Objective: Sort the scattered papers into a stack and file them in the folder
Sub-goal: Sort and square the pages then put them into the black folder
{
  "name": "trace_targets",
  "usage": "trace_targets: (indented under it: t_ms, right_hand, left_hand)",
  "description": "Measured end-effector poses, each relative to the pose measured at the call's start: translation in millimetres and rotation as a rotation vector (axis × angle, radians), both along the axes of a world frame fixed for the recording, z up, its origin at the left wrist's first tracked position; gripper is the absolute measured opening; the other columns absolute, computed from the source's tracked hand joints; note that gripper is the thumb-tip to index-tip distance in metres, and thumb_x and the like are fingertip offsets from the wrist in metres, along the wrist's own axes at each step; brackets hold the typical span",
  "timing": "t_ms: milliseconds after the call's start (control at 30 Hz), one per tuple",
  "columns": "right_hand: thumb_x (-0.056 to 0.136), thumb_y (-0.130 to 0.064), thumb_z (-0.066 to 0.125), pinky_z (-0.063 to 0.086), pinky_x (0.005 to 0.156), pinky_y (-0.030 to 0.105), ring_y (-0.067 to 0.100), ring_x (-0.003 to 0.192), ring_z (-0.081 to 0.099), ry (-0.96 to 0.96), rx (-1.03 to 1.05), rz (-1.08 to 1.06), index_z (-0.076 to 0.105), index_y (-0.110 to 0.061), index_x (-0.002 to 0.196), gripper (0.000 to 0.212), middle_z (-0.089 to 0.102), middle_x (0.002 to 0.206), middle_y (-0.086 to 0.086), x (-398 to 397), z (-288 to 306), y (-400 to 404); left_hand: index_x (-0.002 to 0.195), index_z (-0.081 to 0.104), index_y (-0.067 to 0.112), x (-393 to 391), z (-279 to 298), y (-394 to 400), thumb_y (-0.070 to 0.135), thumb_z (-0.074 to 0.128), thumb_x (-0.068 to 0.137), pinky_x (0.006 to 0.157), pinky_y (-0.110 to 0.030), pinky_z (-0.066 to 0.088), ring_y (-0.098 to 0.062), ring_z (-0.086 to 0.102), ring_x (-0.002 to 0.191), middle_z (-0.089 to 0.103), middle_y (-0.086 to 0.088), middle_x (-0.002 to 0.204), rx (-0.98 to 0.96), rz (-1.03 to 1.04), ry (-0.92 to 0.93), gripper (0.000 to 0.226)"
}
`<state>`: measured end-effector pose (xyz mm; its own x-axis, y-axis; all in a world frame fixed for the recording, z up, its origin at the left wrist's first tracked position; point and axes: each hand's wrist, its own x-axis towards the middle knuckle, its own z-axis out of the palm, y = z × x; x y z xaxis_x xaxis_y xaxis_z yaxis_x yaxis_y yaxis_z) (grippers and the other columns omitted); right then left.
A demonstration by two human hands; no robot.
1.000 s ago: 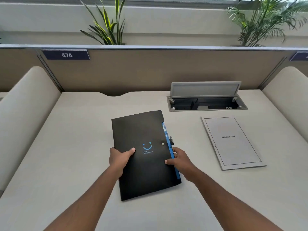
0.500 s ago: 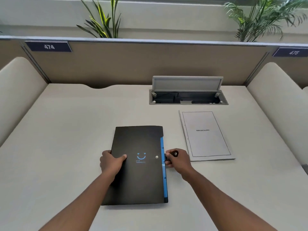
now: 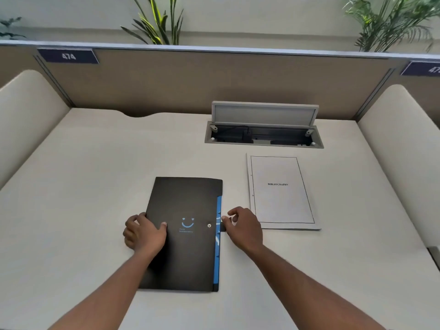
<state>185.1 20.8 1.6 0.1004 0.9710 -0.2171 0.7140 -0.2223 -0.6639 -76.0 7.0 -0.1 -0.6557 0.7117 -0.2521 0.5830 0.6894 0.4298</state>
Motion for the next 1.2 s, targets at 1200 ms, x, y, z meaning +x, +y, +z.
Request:
trace_targets:
  t_ms: [1200]
  right_hand:
    - [0.082, -0.051, 0.074, 0.052, 0.082, 0.037, 0.031, 0.097, 0.062, 0.124, -0.385, -0.500, 0.054, -0.013, 0.085, 0.044, 0.064, 0.096, 0.005, 223, 22, 75]
  left_hand:
    - [0.123, 0.057, 0.003, 234, 14, 67, 0.016, 0.042, 0.096, 0.095, -0.034, 0.046, -0.024, 0.054, 0.115, 0.045, -0.005, 0.135, -0.139, -1.086, 0.033, 0.033]
